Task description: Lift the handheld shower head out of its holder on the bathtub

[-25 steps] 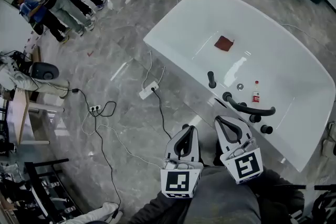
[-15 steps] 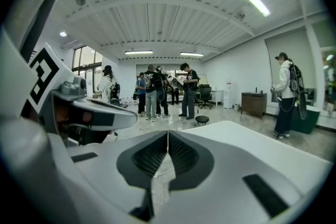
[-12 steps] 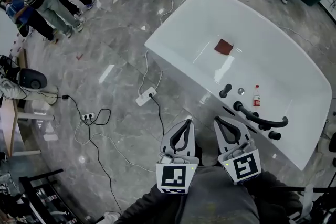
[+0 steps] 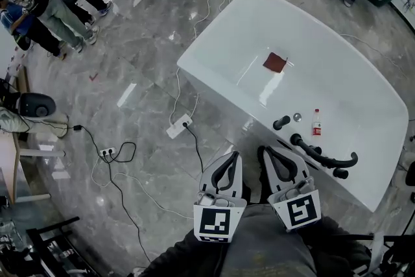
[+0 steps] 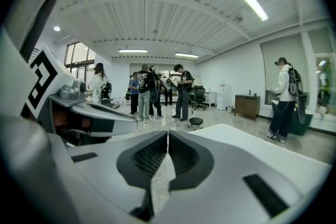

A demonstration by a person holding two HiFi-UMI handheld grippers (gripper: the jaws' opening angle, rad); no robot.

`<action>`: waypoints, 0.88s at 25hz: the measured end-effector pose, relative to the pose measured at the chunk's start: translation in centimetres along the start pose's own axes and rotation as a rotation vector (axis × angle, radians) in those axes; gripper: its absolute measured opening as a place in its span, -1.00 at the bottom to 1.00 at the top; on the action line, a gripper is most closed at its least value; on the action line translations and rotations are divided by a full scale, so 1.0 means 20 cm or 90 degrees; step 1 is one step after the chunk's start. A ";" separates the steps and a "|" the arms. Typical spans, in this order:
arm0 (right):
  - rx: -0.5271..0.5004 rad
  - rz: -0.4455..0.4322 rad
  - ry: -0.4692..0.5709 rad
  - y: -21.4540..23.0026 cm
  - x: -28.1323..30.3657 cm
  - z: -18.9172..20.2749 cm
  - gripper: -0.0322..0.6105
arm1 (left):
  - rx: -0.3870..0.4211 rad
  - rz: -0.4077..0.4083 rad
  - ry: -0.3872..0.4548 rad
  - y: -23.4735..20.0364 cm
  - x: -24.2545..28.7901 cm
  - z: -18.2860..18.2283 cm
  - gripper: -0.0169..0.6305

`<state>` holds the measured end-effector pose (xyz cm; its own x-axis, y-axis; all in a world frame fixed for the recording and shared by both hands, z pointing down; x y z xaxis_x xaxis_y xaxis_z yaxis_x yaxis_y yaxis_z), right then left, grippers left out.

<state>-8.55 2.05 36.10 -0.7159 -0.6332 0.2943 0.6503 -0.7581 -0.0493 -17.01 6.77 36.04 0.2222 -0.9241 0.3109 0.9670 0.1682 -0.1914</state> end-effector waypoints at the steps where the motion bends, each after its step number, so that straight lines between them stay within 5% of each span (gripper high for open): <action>1: 0.002 -0.001 0.001 0.02 0.02 0.00 -0.88 | 0.003 -0.001 -0.003 -0.01 0.02 -0.01 -0.94; 8: 0.023 -0.041 0.011 0.14 0.24 0.00 -0.88 | -0.001 -0.043 -0.024 -0.08 0.20 -0.05 -0.94; 22: 0.017 -0.042 -0.006 0.32 0.38 0.09 -0.88 | -0.004 -0.025 -0.068 -0.11 0.50 -0.02 -0.94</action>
<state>-9.31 -7.31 39.69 -0.7552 -0.5798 0.3057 0.6079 -0.7940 -0.0040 -16.90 -3.03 39.13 0.1972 -0.8877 0.4162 0.9743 0.1304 -0.1835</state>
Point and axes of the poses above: the fingertips, and each gripper's own axes: x forward along the fingers, y to its right, z out of its underside, the point moved 3 cm from there along -x, backward along the fingers, and after that the axes turned 12 degrees about z, right-handed, at the moved point
